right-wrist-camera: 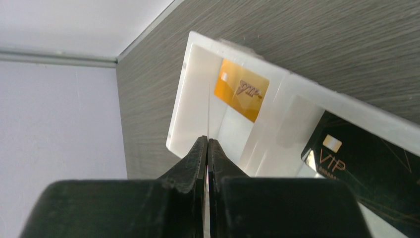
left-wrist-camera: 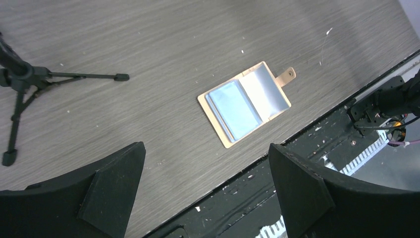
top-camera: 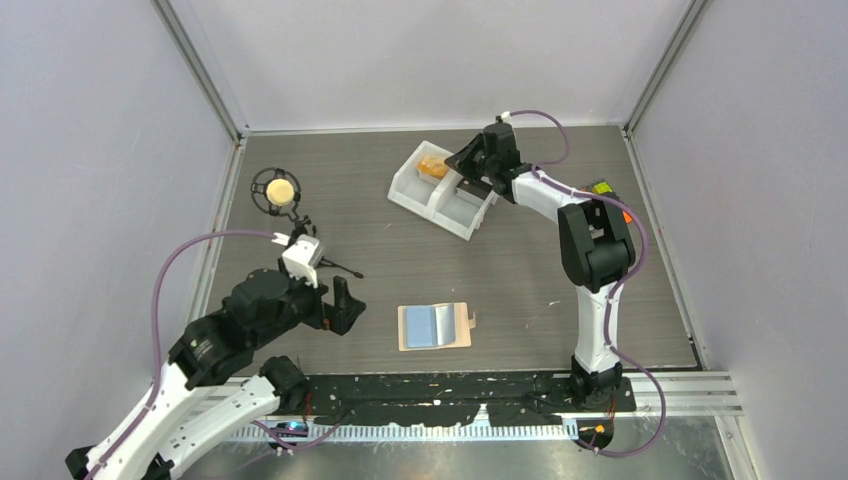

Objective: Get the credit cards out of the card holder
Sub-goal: Place the credit card in the storage box.

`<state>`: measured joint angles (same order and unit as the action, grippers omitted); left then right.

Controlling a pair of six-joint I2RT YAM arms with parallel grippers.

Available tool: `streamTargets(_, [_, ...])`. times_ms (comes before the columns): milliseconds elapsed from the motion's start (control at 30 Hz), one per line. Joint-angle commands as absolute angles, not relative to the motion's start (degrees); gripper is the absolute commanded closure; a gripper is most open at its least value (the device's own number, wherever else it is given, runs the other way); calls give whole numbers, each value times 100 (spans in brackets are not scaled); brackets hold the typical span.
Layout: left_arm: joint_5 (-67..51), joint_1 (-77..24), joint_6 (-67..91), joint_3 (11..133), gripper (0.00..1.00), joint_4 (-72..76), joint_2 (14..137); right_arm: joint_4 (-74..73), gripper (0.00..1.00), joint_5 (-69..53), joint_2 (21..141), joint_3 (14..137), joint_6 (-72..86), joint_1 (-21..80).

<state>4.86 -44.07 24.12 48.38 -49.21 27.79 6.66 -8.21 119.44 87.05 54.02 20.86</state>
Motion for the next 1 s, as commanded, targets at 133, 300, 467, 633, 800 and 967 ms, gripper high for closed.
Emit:
streamTargets(133, [781,-4377,2174,4535,0,-4705,1811,817,95,-382,12324,9518,5668,2057])
streamTargets(300, [866,-4377,2151,4412,0,-4594,1487,561,95,-353,12537,9790,5629,2050])
streamTargets(467, [816,-4377,2124,4395,0,-4575,1441,433,95,-339,12720,9993,5681,2048])
streamTargets(633, [781,-4377,2101,4437,0,-4621,1556,349,95,-339,12770,10002,5738,2043])
streamTargets(800, [765,-4377,2067,4472,0,-4640,1650,505,95,-329,12657,9781,5775,2048])
streamTargets(967, [767,-4377,2057,4465,0,-4633,1652,617,95,-401,12578,9715,5751,2048])
